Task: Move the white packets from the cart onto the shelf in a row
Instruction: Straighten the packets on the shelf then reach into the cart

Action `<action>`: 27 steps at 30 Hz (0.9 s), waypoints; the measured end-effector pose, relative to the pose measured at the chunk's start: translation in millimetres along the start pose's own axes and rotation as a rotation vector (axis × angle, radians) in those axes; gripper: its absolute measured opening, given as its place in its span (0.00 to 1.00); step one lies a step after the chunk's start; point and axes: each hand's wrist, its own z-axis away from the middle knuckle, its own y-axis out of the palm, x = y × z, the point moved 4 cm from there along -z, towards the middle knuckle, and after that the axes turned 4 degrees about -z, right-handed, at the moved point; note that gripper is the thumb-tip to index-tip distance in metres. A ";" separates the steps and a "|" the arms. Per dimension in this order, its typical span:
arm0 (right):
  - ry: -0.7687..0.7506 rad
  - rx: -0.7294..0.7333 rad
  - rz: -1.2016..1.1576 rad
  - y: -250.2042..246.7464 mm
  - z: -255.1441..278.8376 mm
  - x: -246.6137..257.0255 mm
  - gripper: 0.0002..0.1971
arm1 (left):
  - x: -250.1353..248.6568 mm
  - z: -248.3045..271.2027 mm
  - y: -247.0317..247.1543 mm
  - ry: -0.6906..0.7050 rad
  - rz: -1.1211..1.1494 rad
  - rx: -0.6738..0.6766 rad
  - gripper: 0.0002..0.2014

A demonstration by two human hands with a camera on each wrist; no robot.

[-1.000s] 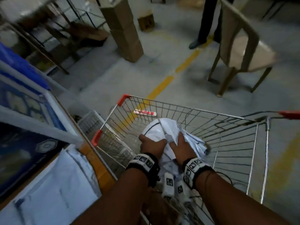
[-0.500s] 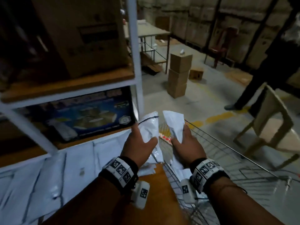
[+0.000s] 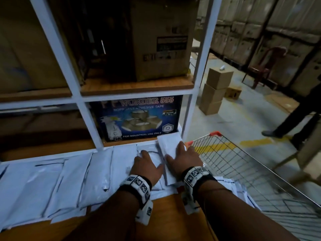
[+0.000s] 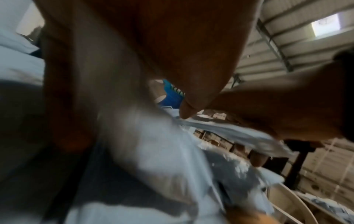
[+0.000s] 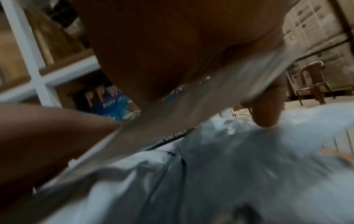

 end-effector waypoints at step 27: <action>-0.461 0.203 -0.211 26.6 -21.1 -70.7 0.38 | -52.5 1.1 67.5 0.227 -0.598 -0.047 0.35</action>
